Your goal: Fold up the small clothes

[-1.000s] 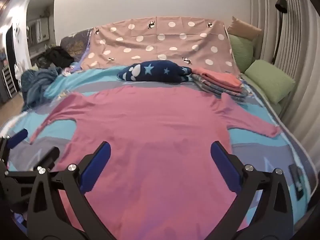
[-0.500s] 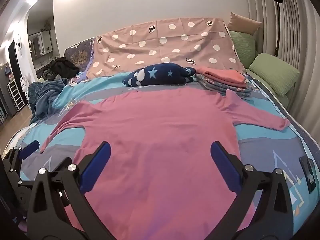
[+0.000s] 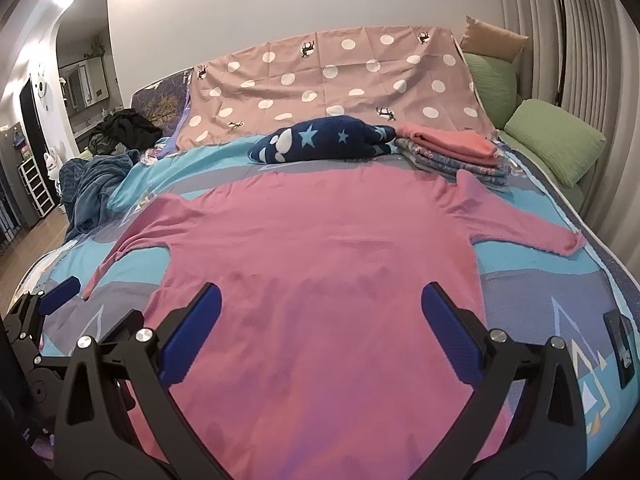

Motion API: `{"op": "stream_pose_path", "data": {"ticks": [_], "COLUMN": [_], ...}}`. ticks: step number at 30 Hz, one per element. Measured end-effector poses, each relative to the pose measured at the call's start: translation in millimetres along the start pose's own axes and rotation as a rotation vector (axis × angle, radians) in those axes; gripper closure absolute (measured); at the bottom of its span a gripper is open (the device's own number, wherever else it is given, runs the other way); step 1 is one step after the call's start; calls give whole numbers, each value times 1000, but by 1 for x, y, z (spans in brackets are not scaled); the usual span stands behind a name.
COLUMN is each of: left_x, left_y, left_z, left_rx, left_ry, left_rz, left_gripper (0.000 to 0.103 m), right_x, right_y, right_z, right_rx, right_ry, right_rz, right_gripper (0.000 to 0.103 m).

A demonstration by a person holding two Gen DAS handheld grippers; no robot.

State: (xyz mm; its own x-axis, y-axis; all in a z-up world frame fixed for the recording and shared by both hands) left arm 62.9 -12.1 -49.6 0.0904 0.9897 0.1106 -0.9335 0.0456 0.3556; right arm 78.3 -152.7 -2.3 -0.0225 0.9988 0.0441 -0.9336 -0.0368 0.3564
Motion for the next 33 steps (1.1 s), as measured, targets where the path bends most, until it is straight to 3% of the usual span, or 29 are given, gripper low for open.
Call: {"op": "stream_pose_path", "data": {"ticks": [5, 11, 17, 33], "left_x": [-1, -4, -7, 2], "left_y": [-1, -6, -8, -5], "left_z": [-1, -9, -12, -15], "left_rx": [11, 70, 87, 68], "left_ry": [1, 19, 28, 70], "left_rz": [-4, -74, -90, -61], "left_gripper": [1, 1, 1, 1], "right_x": [1, 1, 1, 6], "right_y": [-1, -4, -6, -5], "right_z": [-1, -3, -6, -6], "right_rx": [-2, 13, 31, 25], "right_ry": [17, 33, 49, 99], "right_rz": [-3, -5, -12, -26], "right_gripper": [2, 2, 2, 2]}}
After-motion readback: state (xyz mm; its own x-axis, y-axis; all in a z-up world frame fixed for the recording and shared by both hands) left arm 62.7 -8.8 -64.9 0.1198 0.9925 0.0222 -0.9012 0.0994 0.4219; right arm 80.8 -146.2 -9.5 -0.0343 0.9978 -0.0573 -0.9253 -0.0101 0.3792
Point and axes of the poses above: each gripper's, at about its wrist camera, not at the fingertips, and y roughly against the way its jaws point, x to its left, z to its top, the point moved 8 cm from there along -y, roughly the way its jaws point, and after that the axes turned 14 degrees about -x, right-handed, at the moved point
